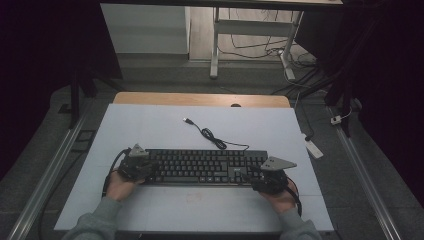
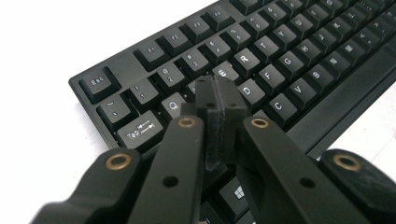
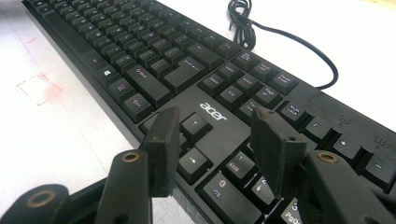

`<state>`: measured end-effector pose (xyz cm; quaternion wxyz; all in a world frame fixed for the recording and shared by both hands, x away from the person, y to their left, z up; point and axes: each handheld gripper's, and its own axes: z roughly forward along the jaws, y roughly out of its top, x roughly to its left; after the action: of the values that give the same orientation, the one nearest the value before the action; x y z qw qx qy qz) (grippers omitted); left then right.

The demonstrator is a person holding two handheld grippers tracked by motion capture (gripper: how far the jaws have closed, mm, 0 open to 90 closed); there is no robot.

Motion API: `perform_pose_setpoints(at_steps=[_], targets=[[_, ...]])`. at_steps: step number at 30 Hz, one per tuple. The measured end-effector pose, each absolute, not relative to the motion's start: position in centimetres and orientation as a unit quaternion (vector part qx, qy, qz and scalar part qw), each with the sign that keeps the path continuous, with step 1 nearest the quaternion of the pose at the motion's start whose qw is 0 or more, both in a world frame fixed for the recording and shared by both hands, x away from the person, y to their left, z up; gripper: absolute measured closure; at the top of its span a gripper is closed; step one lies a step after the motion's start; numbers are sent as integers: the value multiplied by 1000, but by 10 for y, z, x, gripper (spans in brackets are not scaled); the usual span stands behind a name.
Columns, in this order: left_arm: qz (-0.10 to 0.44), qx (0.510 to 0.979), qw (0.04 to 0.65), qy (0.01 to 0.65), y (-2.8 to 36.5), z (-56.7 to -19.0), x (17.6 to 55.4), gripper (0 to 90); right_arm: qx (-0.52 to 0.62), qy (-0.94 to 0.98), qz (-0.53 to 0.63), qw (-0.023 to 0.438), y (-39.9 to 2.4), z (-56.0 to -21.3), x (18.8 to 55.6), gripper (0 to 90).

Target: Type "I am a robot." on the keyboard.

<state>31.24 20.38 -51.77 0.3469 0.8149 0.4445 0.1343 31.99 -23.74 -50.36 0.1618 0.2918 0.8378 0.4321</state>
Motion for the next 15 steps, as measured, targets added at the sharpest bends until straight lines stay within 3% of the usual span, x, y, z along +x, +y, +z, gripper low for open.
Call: perform_pose_setpoints(at_steps=[15], targets=[[138,818,336,446,204,-521,313,889,291,839,430,163,-236,-504,320,527]])
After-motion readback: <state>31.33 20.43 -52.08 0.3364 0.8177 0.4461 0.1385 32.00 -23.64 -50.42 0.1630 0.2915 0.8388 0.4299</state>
